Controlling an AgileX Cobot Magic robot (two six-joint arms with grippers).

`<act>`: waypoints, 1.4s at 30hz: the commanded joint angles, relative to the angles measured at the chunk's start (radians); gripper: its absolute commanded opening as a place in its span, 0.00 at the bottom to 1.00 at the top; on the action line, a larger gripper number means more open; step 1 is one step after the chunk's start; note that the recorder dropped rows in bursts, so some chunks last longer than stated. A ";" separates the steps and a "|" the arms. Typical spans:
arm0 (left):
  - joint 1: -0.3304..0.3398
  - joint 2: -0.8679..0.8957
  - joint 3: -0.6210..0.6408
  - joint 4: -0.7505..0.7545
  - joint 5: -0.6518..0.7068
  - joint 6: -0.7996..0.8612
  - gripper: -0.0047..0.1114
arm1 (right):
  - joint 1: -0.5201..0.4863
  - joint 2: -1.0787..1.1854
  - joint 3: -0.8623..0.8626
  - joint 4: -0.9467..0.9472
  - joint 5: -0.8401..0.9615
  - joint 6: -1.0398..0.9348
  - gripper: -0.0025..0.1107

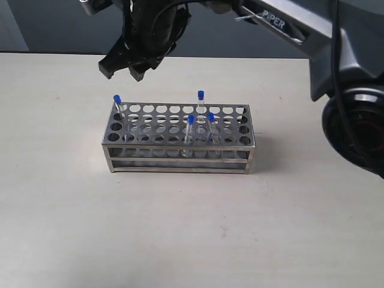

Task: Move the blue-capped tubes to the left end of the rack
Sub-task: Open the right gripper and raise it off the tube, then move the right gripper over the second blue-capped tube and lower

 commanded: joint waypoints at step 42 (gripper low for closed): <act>-0.011 -0.005 -0.005 0.000 -0.007 -0.005 0.05 | -0.054 -0.118 0.457 0.048 -0.021 0.057 0.03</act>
